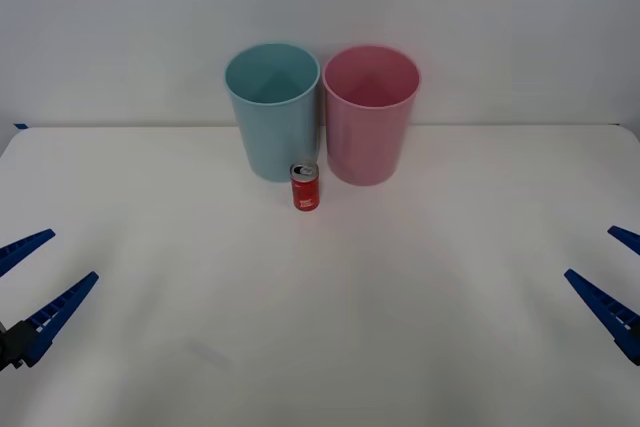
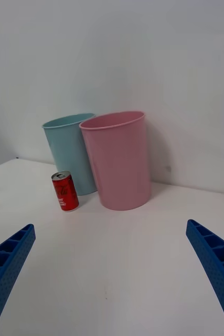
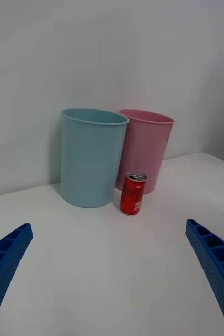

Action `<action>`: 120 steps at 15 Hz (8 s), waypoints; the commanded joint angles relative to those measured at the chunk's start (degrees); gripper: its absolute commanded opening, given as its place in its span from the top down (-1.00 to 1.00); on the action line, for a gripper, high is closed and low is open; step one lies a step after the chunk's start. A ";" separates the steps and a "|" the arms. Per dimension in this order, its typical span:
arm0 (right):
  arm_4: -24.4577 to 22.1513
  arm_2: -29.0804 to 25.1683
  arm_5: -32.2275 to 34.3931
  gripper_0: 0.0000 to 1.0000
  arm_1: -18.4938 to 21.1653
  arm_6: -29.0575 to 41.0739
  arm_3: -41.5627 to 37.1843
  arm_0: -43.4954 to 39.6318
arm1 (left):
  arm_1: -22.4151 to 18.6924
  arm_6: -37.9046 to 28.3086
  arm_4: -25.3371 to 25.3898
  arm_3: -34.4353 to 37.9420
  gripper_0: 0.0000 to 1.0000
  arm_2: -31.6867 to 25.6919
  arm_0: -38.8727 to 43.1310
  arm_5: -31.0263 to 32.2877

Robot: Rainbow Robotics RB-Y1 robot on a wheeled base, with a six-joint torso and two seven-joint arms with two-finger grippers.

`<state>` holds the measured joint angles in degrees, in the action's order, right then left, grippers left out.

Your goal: Grasp the object on the table and drop it into the matching bin: aluminum can to the light blue bin, PET bottle to the pink bin.

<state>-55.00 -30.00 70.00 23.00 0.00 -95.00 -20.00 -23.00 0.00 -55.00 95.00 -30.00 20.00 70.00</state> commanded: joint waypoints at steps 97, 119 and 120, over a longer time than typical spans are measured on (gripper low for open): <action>3.67 52.32 -50.66 1.00 6.62 3.60 -2.82 25.36 | 0.00 0.00 0.00 0.00 -1.00 0.00 0.00 0.00; 7.36 64.98 -64.29 1.00 10.22 21.53 4.03 61.48 | 0.00 0.00 0.00 0.00 -1.00 0.00 0.00 0.00; 7.27 65.60 -64.55 1.00 8.11 21.27 7.81 64.03 | 0.00 0.00 0.00 0.00 -1.00 0.00 0.00 0.00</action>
<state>-47.64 35.07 5.81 32.52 21.44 -89.72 42.25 -23.00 0.00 -55.00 95.00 -30.00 20.00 70.00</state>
